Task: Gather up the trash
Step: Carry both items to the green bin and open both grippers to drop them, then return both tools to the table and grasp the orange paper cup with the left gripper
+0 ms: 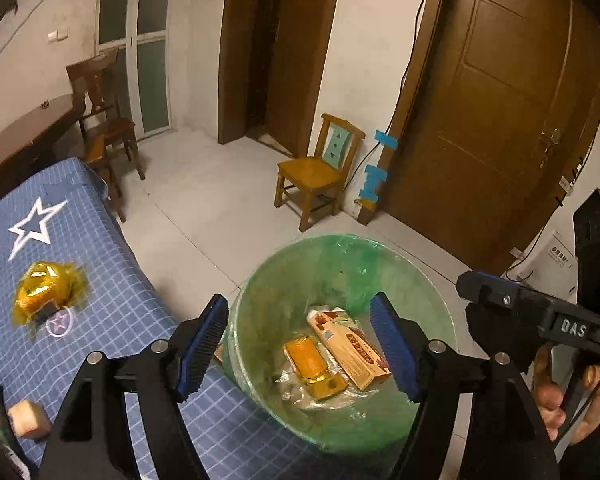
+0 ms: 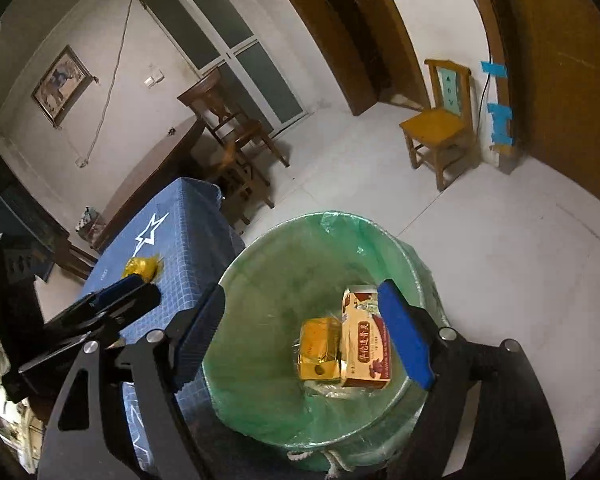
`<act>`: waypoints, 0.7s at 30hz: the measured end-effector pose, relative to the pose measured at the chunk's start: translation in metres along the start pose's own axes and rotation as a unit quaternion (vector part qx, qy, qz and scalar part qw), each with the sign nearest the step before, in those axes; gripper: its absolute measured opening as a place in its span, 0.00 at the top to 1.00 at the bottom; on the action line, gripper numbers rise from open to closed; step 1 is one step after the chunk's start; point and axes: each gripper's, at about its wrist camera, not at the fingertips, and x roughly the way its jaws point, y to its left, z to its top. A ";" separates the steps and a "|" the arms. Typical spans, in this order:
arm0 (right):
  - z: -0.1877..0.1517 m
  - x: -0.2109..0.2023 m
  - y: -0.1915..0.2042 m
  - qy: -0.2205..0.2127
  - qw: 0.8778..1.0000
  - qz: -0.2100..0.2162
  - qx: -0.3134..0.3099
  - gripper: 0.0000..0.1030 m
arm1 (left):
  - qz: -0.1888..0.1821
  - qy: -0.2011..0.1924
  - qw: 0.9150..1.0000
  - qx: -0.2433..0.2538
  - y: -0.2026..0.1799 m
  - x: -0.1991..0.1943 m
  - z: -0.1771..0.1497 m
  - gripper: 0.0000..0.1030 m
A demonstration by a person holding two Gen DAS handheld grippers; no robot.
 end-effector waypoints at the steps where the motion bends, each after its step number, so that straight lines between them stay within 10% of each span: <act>1: -0.002 -0.001 0.002 -0.002 1.000 0.000 -0.003 0.27 | 0.004 -0.006 1.000 0.004 0.001 -0.011 -0.005 0.27; 21: -0.078 -0.022 0.142 -0.118 0.982 0.058 -0.138 0.26 | 0.124 -0.134 0.982 -0.046 0.089 -0.226 -0.132 0.18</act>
